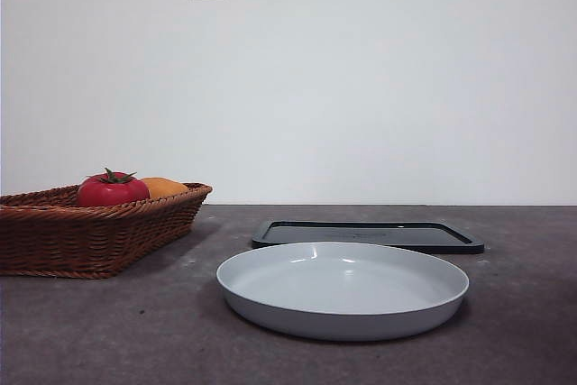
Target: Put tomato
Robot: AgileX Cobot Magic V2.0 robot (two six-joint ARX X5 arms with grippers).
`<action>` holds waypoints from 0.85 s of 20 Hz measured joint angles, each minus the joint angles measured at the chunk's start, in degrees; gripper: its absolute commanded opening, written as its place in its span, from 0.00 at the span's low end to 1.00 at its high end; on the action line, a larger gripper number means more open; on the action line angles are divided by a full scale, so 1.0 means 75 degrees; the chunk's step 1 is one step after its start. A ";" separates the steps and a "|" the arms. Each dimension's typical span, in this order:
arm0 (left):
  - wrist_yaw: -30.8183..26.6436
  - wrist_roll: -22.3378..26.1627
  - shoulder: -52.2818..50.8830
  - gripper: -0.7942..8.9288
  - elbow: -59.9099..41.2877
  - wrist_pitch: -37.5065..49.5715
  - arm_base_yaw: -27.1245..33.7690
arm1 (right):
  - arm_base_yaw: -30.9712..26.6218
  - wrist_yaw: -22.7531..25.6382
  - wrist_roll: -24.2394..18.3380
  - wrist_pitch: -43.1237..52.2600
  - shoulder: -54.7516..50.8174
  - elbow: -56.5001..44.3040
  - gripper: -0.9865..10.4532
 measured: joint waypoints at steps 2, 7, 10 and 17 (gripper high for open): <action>0.0000 0.0000 0.0000 0.10 0.0000 0.0000 0.0000 | 0.0000 0.0000 0.0000 0.0000 0.0000 0.0000 0.10; 0.0000 0.0000 0.0000 0.10 0.0000 0.0000 0.0000 | 0.0003 -0.0009 0.0003 0.0000 0.0000 0.0000 0.10; 0.0000 0.0000 0.0000 0.10 0.0000 0.0000 0.0000 | 0.0000 -0.0038 0.0157 0.0000 0.0000 0.0000 0.10; 0.0000 0.0000 0.0000 0.10 0.0000 0.0000 0.0000 | 0.0003 -0.0181 0.0554 -0.0009 0.0000 0.0000 0.10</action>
